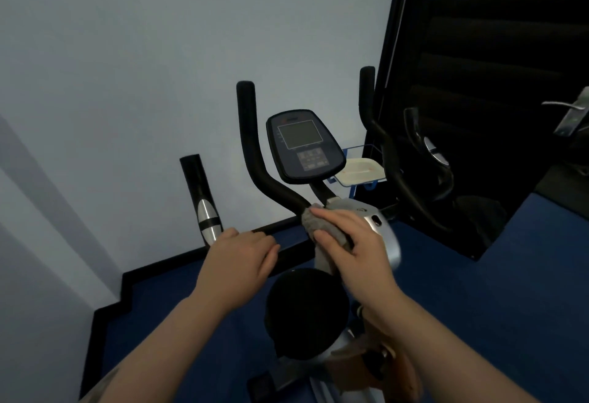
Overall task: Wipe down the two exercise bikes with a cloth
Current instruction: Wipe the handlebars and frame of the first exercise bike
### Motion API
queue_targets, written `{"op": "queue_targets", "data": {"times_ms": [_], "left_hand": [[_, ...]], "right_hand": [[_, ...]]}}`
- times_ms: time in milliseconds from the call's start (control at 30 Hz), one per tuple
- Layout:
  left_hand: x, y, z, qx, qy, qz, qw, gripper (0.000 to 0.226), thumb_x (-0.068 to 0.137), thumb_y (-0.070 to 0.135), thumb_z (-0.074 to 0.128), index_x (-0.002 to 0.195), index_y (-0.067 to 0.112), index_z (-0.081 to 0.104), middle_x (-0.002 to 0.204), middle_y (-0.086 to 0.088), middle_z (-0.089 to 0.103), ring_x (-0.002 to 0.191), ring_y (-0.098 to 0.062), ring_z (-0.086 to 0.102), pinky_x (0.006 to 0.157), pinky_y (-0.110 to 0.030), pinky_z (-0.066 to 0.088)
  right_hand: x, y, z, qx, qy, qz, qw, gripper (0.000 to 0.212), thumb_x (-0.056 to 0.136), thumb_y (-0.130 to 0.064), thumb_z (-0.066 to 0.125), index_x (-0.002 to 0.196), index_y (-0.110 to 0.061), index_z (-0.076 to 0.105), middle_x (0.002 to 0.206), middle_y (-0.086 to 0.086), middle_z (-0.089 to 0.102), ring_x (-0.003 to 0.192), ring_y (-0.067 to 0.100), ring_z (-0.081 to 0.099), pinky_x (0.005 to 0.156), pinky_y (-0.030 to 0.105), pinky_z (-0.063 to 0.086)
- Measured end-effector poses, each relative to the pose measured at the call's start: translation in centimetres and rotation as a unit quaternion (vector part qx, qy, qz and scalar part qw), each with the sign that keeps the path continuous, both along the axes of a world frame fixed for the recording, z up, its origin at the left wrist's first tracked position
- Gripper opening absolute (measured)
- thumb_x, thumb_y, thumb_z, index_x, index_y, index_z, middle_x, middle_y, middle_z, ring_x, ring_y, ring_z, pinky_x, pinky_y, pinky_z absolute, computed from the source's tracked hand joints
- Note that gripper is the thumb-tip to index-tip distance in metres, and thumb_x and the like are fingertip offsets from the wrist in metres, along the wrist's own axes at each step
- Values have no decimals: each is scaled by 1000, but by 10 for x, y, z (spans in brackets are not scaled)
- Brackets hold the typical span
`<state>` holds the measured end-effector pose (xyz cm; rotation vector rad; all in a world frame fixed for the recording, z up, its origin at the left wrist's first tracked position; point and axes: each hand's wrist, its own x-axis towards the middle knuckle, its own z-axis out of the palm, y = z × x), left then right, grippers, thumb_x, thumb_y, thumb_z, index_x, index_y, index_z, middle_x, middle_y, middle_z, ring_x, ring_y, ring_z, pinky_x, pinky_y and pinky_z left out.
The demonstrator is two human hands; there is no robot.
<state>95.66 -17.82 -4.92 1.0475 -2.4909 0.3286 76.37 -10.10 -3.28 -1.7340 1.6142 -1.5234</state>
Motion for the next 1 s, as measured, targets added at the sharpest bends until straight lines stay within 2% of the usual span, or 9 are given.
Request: {"op": "queue_targets", "data": {"times_ms": [100, 267, 333, 467, 600, 733, 833, 900, 1000], "left_hand": [[6, -2, 3, 29, 7, -33, 999, 41, 96, 36, 33, 76, 24, 67, 68, 11, 61, 63, -12, 58, 67, -31, 41], [35, -11, 3, 104, 138, -76, 982, 35, 95, 34, 41, 86, 19, 71, 85, 11, 65, 82, -7, 58, 97, -29, 38], [47, -17, 3, 108, 124, -105, 981, 38, 96, 34, 40, 91, 18, 74, 102, 10, 68, 98, -6, 60, 112, -33, 29], [63, -35, 8, 100, 102, -135, 980, 39, 97, 35, 39, 96, 19, 75, 122, 5, 65, 122, -13, 56, 117, -34, 20], [75, -59, 16, 82, 135, -112, 981, 40, 96, 37, 39, 91, 21, 75, 122, 5, 64, 126, -15, 52, 119, -35, 11], [76, -67, 13, 97, 155, -134, 974, 36, 95, 38, 40, 87, 24, 72, 101, 13, 64, 120, -11, 51, 117, -37, 11], [77, -70, 10, 104, 186, -159, 964, 32, 94, 37, 42, 84, 25, 71, 96, 15, 61, 114, -9, 50, 117, -34, 11], [76, -71, 7, 102, 203, -173, 958, 31, 94, 35, 43, 83, 25, 71, 95, 16, 60, 112, -7, 49, 117, -31, 8], [73, -71, 3, 107, 220, -176, 953, 32, 94, 33, 42, 80, 25, 70, 91, 13, 59, 109, -8, 48, 118, -31, 7]], "right_hand": [[10, -3, 12, 30, 15, 13, 999, 35, 87, -26, 72, 121, -33, 68, 116, -19, 65, 113, 1, 52, 99, 22, 39], [41, -16, 16, 128, 221, -71, 964, 36, 84, -45, 70, 120, -40, 66, 111, -18, 66, 103, 11, 43, 93, 31, 36], [49, -18, 17, 177, 241, -83, 950, 38, 86, -42, 69, 123, -38, 64, 117, -14, 65, 107, 12, 44, 93, 28, 38], [63, -15, 18, 191, 280, -141, 930, 35, 91, -40, 62, 126, -41, 59, 124, -13, 62, 112, 15, 50, 87, 29, 45], [87, -11, 17, 201, 383, -193, 881, 30, 97, -39, 53, 125, -32, 59, 120, -5, 61, 107, 17, 53, 81, 28, 47], [108, -6, 22, 174, 461, -189, 849, 18, 79, -37, 77, 91, -25, 74, 91, 4, 66, 82, 24, 65, 63, 33, 53], [77, -5, 33, 239, 320, -164, 902, 25, 96, -39, 57, 117, -36, 69, 117, -9, 61, 108, 14, 59, 89, 31, 48], [68, -4, 31, 241, 249, -197, 917, 25, 93, -39, 61, 117, -37, 69, 119, -13, 61, 110, 10, 58, 89, 28, 47], [85, -9, 26, 257, 271, -218, 902, 25, 92, -40, 61, 116, -39, 67, 119, -13, 63, 108, 12, 59, 85, 26, 45]]}}
